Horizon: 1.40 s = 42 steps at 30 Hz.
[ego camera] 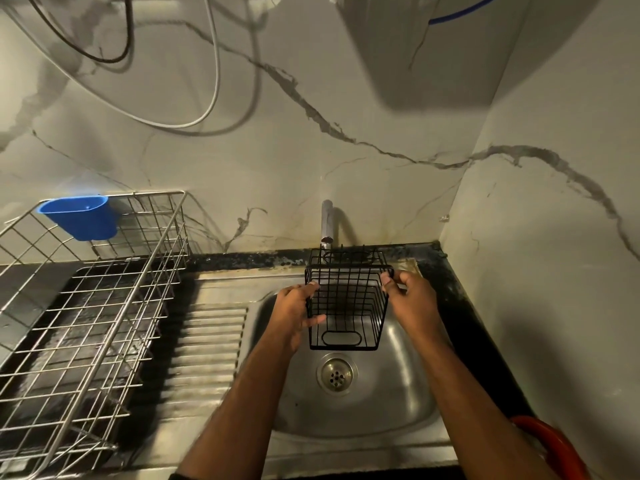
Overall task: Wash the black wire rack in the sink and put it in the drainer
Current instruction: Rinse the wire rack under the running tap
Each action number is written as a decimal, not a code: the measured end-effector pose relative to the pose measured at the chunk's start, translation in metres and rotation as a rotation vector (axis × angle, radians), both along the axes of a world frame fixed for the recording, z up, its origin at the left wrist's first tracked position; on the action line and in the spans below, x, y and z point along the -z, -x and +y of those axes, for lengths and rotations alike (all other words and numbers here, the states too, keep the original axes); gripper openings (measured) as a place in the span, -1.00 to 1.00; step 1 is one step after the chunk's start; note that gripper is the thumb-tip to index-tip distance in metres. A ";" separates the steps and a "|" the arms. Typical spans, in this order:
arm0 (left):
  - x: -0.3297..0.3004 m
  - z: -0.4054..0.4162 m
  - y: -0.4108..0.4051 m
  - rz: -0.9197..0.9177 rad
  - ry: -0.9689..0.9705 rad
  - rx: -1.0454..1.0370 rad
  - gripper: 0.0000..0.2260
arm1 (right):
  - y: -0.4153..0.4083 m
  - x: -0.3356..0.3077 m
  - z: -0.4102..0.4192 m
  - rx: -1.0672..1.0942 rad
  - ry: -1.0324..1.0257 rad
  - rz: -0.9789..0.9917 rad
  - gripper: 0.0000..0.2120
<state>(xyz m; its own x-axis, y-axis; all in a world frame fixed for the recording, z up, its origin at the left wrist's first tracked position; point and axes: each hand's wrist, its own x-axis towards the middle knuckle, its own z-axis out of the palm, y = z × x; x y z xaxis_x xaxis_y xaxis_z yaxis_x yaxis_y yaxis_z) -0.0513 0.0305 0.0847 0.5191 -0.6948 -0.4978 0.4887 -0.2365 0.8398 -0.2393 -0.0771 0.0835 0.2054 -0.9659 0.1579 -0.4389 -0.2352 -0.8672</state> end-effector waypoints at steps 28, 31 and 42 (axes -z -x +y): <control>-0.010 0.013 0.007 -0.034 -0.054 0.028 -0.23 | -0.009 -0.007 -0.009 -0.157 -0.109 0.040 -0.87; -0.009 0.014 0.010 -0.104 -0.047 0.035 -0.44 | -0.008 0.000 -0.008 -0.220 -0.311 -0.163 -0.75; 0.004 0.027 0.014 -0.288 0.231 0.315 -0.80 | -0.001 0.002 -0.007 -0.222 -0.673 -0.234 -0.14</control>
<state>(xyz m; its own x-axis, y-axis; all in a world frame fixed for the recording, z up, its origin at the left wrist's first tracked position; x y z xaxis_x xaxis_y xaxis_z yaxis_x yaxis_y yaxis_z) -0.0652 0.0577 0.0810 0.3600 -0.9156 -0.1792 0.1634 -0.1272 0.9783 -0.2382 -0.0839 0.0813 0.4401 -0.8093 -0.3891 -0.2290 0.3178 -0.9201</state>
